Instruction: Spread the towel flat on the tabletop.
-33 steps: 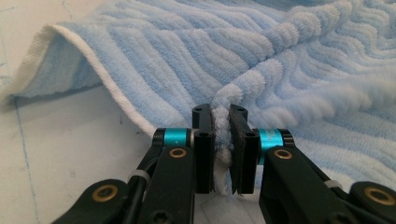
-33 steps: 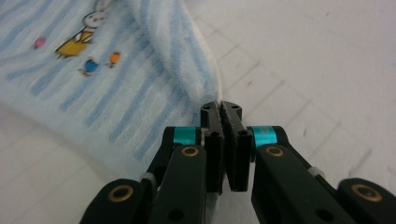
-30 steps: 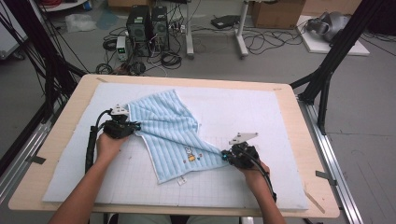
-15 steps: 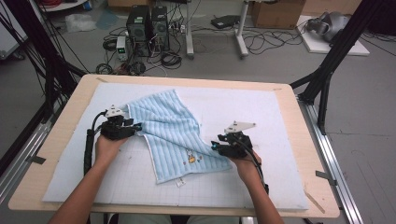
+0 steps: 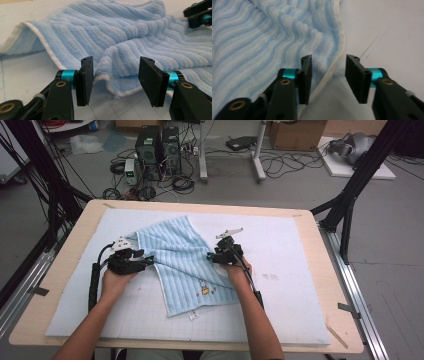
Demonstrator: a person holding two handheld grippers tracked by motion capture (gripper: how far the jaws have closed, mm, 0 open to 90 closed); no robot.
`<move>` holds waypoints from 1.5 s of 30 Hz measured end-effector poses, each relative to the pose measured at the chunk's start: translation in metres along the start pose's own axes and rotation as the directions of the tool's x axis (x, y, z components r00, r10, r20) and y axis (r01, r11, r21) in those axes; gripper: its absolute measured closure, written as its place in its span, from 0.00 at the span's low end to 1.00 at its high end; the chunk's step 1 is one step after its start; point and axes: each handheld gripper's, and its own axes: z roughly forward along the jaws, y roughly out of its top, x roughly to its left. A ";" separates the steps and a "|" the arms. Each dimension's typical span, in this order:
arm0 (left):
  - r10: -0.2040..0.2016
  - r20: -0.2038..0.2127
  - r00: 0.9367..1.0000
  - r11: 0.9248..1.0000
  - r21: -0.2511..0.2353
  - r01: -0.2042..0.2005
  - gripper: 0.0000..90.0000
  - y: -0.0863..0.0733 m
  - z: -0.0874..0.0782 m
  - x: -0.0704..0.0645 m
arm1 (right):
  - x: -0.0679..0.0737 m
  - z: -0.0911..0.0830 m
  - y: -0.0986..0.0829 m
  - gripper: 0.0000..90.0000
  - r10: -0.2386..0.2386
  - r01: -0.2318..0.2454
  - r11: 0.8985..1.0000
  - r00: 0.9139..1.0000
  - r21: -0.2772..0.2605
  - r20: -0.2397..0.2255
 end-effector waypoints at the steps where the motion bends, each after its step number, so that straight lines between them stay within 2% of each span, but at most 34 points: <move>1: 0.002 0.001 1.000 1.000 0.000 -0.002 0.51 0.000 0.000 0.000 | 0.001 0.002 0.002 0.77 -0.020 0.020 1.000 1.000 0.005 0.013; 4: -0.003 0.003 1.000 1.000 -0.003 0.003 0.51 0.000 -0.001 0.001 | 0.006 0.008 0.004 0.95 -0.110 0.108 0.993 0.993 0.037 0.053; 6: -0.007 0.006 1.000 1.000 -0.003 0.007 0.51 0.000 -0.001 0.001 | 0.005 0.007 0.005 0.96 -0.122 0.119 0.992 0.989 0.041 0.087; 8: -0.005 0.006 1.000 1.000 -0.006 0.005 0.51 -0.001 -0.002 0.000 | -0.001 0.003 0.005 0.97 -0.106 0.102 0.994 0.986 0.036 0.132; 9: -0.006 0.009 1.000 1.000 -0.006 0.006 0.51 -0.001 -0.001 -0.001 | -0.006 0.001 0.005 0.96 -0.083 0.080 0.996 0.984 0.026 0.159; 11: -0.004 0.015 1.000 1.000 -0.003 0.004 0.51 -0.001 0.000 -0.003 | -0.019 -0.007 0.003 0.96 -0.036 0.037 0.999 0.975 -0.001 0.220; 12: 0.001 0.019 1.000 1.000 0.002 -0.001 0.51 -0.001 0.001 -0.004 | -0.024 -0.010 0.002 0.96 -0.013 0.016 1.000 0.967 -0.009 0.254; 15: 0.006 0.026 1.000 1.000 0.012 -0.006 0.51 -0.001 0.003 -0.009 | -0.039 -0.018 -0.001 0.96 0.011 -0.011 1.000 0.938 -0.001 0.346; 17: 0.009 0.033 0.999 1.000 0.021 -0.010 0.51 -0.002 0.004 -0.011 | -0.046 -0.023 -0.004 0.95 0.028 -0.027 1.000 0.910 -0.007 0.414; 18: 0.011 0.035 0.999 1.000 0.026 -0.012 0.51 -0.002 0.004 -0.011 | -0.050 -0.025 -0.006 0.95 0.057 -0.054 0.998 0.896 -0.019 0.441; 19: 0.012 0.035 0.999 0.999 0.030 -0.013 0.51 -0.002 0.005 -0.011 | -0.052 -0.026 -0.007 0.95 0.071 -0.066 0.997 0.891 -0.027 0.448; 21: 0.008 0.039 0.999 0.999 0.037 -0.009 0.50 -0.003 0.005 -0.011 | -0.053 -0.028 -0.009 0.91 0.095 -0.090 0.995 0.898 -0.032 0.430; 23: 0.004 0.045 0.999 0.999 0.034 -0.005 0.50 -0.003 0.005 -0.011 | -0.052 -0.032 -0.011 0.85 0.084 -0.068 0.996 0.909 -0.052 0.408; 26: 0.003 0.064 0.998 1.000 0.030 -0.005 0.50 -0.002 0.005 -0.014 | -0.049 -0.041 -0.015 0.75 0.085 -0.061 0.995 0.931 -0.080 0.355; 29: 0.012 0.097 0.995 0.999 0.031 -0.015 0.50 -0.002 0.007 -0.021 | -0.047 -0.054 -0.024 0.68 0.098 -0.064 0.991 0.943 -0.116 0.319; 30: 0.016 0.110 0.994 0.999 0.034 -0.020 0.50 -0.002 0.008 -0.024 | -0.047 -0.058 -0.027 0.66 0.097 -0.060 0.991 0.942 -0.122 0.322; 34: 0.036 0.170 0.985 0.998 0.047 -0.045 0.50 -0.002 0.012 -0.036 | -0.044 -0.077 -0.045 0.62 0.108 -0.066 0.986 0.955 -0.156 0.277; 35: 0.039 0.183 0.982 0.997 0.054 -0.049 0.50 -0.002 0.013 -0.040 | -0.042 -0.080 -0.049 0.59 0.115 -0.078 0.986 0.959 -0.149 0.259; 36: 0.041 0.189 0.981 0.997 0.056 -0.052 0.50 -0.002 0.014 -0.042 | -0.042 -0.083 -0.053 0.59 0.109 -0.076 0.988 0.960 -0.137 0.257; 41: 0.078 0.243 0.967 0.992 0.079 -0.100 0.48 -0.003 0.021 -0.057 | -0.033 -0.096 -0.072 0.57 0.115 -0.078 0.984 0.967 -0.162 0.227; 43: 0.087 0.252 0.964 0.989 0.091 -0.113 0.48 -0.004 0.023 -0.060 | -0.027 -0.098 -0.081 0.56 0.117 -0.084 0.983 0.972 -0.165 0.205; 45: 0.090 0.246 0.965 0.989 0.090 -0.116 0.48 -0.004 0.023 -0.062 | -0.021 -0.100 -0.084 0.56 0.075 -0.044 0.987 0.976 -0.152 0.207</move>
